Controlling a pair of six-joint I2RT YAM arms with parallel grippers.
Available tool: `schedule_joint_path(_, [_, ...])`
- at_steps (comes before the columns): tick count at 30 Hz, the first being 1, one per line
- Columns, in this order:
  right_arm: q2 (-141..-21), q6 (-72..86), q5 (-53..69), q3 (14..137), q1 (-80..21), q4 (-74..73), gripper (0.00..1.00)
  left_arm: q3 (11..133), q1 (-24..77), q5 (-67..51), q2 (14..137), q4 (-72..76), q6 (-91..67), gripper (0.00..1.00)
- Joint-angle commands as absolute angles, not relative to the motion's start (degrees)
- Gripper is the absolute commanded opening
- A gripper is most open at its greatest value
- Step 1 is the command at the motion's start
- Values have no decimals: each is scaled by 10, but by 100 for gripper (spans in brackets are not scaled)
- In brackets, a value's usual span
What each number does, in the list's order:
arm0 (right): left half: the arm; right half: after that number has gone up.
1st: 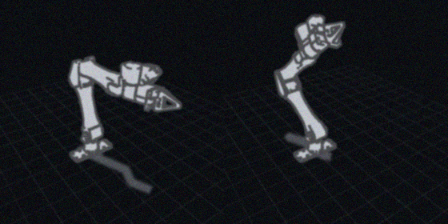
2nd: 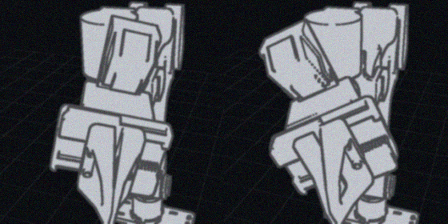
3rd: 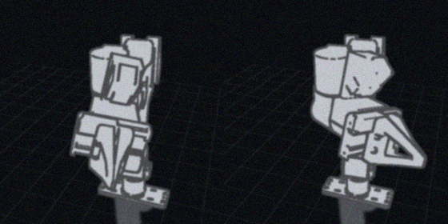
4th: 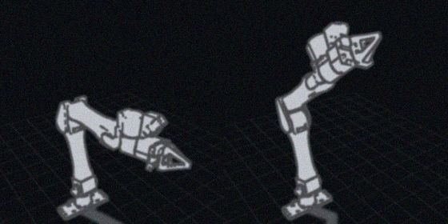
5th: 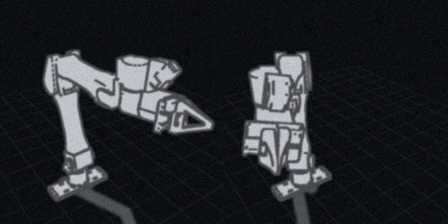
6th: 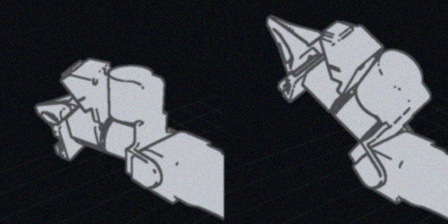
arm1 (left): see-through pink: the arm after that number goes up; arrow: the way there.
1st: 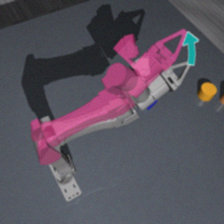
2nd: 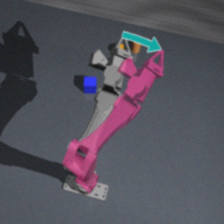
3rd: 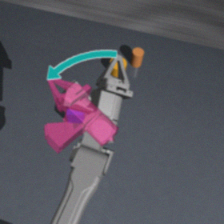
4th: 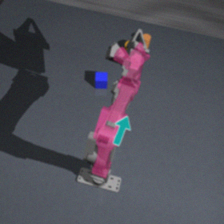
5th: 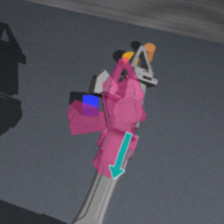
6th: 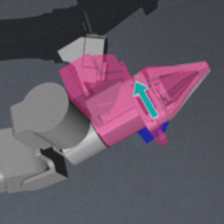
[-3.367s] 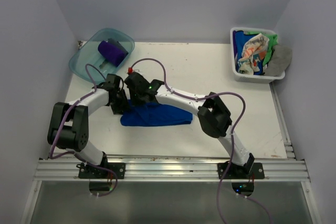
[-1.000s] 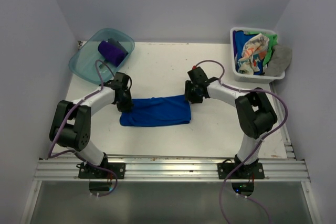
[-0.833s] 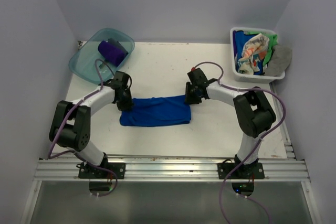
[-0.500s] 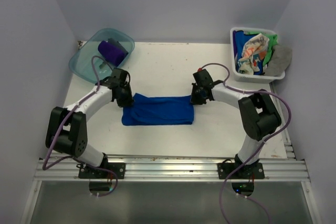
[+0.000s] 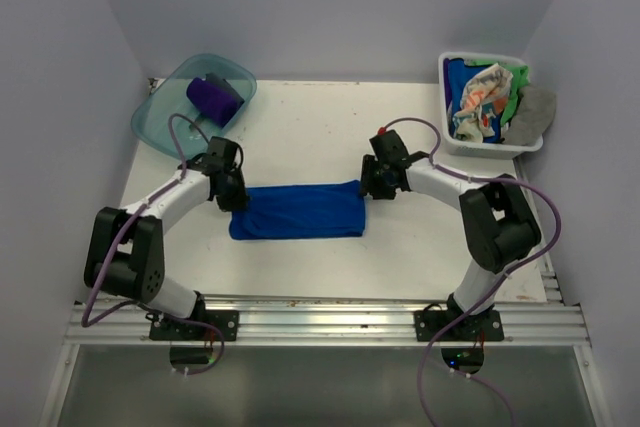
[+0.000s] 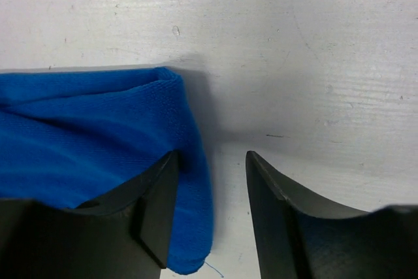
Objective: Roll the towels
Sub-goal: Fold the towel
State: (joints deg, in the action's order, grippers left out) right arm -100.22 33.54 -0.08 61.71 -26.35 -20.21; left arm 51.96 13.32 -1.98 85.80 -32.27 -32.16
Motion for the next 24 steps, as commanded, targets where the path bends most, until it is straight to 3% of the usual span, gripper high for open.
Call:
schedule_joint_path(1, [-1005, 323, -5, 632, -262, -219, 51, 514, 125, 15, 873, -294, -327, 0])
schedule_joint_path(7, [-998, 319, -2, 635, -261, -214, 52, 519, 125, 7, 877, -292, -326, 0])
schedule_joint_path(11, [-1019, 323, 30, 639, -262, -199, 43, 521, 125, 9, 875, -294, -324, 0])
schedule_joint_path(17, [-1040, 336, 93, 622, -263, -158, 38, 521, 125, 7, 879, -294, -324, 0])
schedule_joint_path(19, [-1039, 344, 103, 609, -262, -140, 31, 522, 125, 5, 880, -295, -323, 0])
schedule_joint_path(20, [-1032, 351, 94, 601, -262, -139, 16, 522, 125, 5, 881, -295, -323, 0])
schedule_joint_path(22, [-1017, 356, 72, 593, -261, -140, 3, 523, 127, 4, 879, -297, -322, 0])
schedule_joint_path(24, [-992, 358, 35, 584, -255, -151, 0, 524, 131, 4, 874, -299, -322, 0])
